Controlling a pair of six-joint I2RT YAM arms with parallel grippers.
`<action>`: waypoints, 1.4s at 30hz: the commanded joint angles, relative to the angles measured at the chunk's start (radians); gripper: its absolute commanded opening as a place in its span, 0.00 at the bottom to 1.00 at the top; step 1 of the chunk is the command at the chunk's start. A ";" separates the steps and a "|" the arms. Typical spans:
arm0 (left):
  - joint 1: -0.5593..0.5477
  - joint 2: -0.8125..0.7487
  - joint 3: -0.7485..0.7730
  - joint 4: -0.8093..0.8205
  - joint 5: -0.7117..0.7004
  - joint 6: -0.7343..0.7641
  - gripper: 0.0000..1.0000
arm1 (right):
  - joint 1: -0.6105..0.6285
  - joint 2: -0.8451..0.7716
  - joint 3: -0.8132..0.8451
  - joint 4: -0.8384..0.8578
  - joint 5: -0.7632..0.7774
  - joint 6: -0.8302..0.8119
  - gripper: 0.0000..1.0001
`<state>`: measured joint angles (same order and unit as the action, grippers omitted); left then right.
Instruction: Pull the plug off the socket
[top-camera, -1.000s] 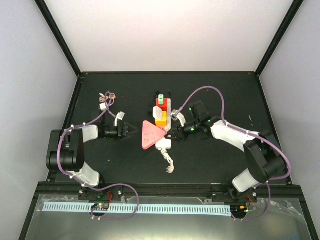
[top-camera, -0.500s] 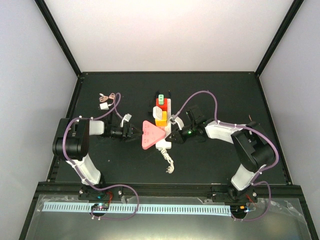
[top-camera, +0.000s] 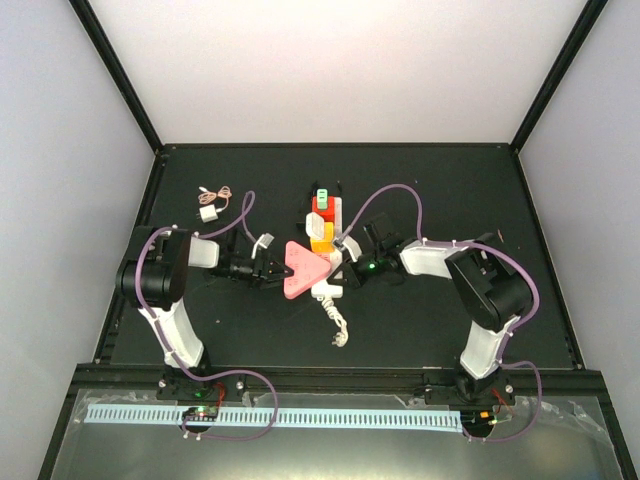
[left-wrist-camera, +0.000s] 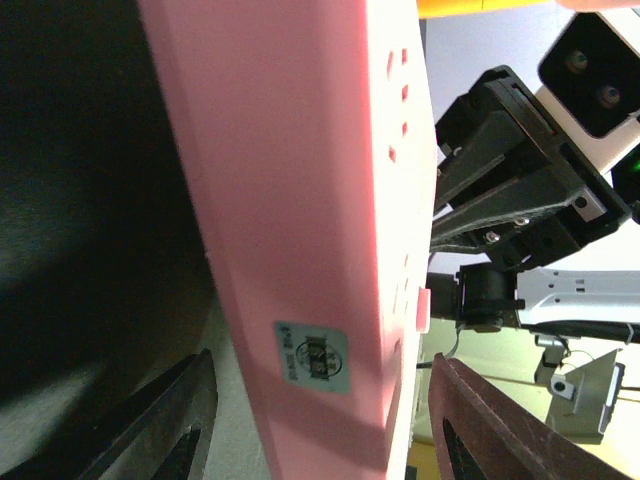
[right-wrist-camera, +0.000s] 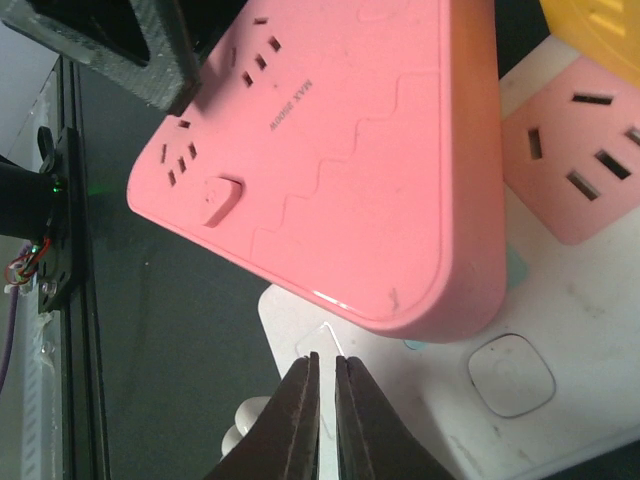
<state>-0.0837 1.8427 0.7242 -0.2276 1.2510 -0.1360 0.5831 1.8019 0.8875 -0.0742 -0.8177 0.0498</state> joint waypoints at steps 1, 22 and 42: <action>-0.028 0.023 0.029 0.050 0.073 -0.014 0.58 | 0.006 0.027 0.021 0.009 0.022 -0.023 0.09; -0.042 0.073 0.030 0.102 0.195 -0.062 0.21 | 0.006 0.048 0.015 -0.024 0.048 -0.047 0.08; -0.036 0.073 0.095 -0.176 0.359 0.170 0.02 | -0.004 0.058 0.013 -0.081 0.070 -0.053 0.06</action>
<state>-0.1184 1.9247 0.7750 -0.2920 1.4090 -0.0959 0.5827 1.8317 0.9051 -0.0898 -0.8047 0.0059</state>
